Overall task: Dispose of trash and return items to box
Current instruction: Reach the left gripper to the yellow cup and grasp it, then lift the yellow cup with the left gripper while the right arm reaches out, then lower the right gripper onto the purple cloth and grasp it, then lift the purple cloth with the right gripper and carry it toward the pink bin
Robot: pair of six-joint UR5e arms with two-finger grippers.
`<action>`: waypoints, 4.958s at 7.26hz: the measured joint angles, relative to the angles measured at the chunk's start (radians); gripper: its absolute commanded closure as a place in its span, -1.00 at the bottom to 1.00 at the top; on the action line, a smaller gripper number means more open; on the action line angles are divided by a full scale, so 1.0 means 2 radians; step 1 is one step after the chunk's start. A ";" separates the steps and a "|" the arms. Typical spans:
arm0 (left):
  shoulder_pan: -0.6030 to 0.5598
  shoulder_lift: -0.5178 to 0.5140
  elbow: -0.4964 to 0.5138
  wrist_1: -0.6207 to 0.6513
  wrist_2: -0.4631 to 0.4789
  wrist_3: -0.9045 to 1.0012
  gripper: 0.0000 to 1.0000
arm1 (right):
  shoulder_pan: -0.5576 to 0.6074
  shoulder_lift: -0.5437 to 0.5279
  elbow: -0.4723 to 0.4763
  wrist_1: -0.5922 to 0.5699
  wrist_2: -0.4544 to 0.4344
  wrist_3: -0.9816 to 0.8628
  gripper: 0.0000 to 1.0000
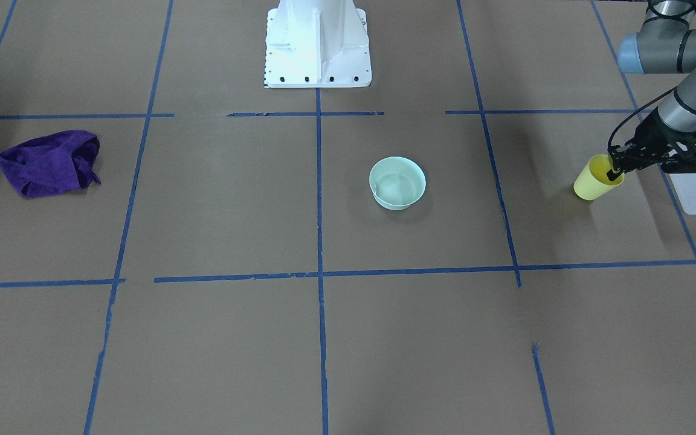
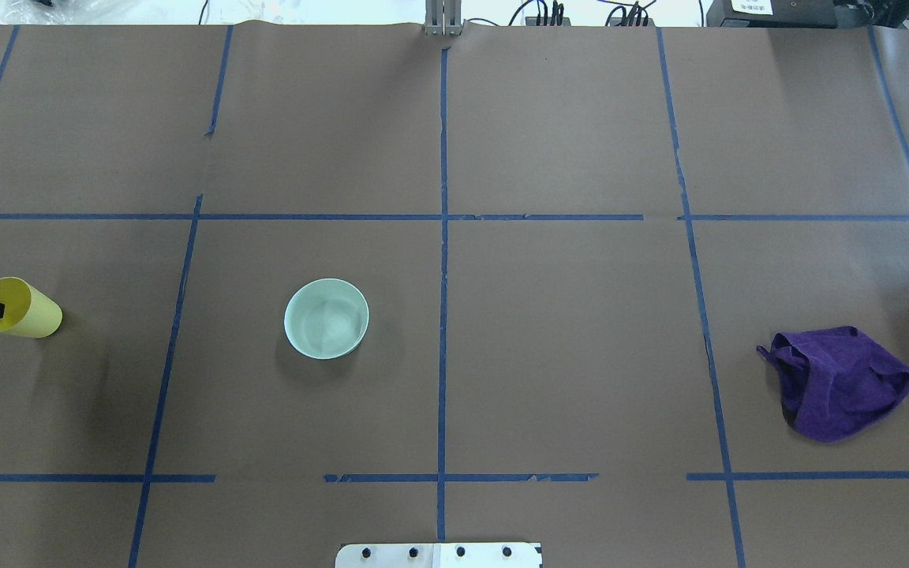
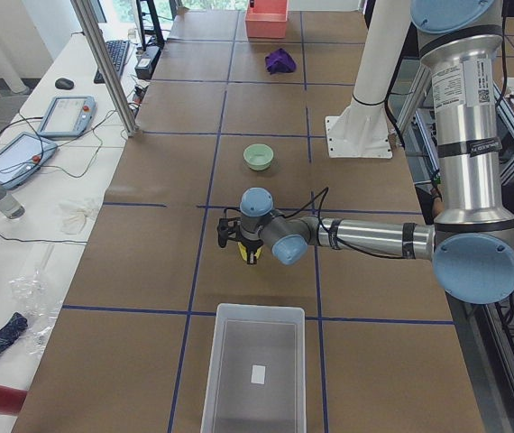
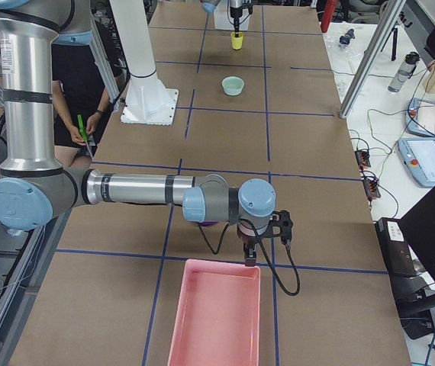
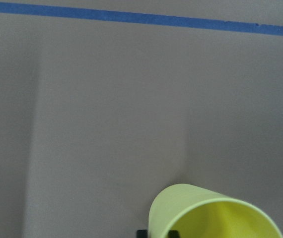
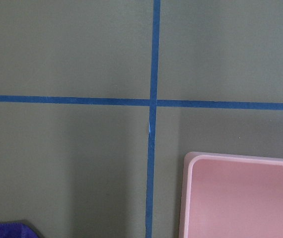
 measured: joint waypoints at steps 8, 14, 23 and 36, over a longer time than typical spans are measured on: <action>-0.154 -0.068 -0.094 0.266 -0.005 0.227 1.00 | -0.022 0.004 0.065 0.004 0.066 0.079 -1.00; -0.294 -0.085 -0.029 0.312 -0.002 0.457 1.00 | -0.209 -0.062 0.178 0.115 -0.048 0.315 -1.00; -0.346 -0.088 0.009 0.310 -0.002 0.530 1.00 | -0.426 -0.097 0.167 0.169 -0.157 0.348 -0.56; -0.310 -0.054 0.100 0.291 -0.041 0.554 1.00 | -0.236 -0.097 0.270 0.163 -0.030 0.337 1.00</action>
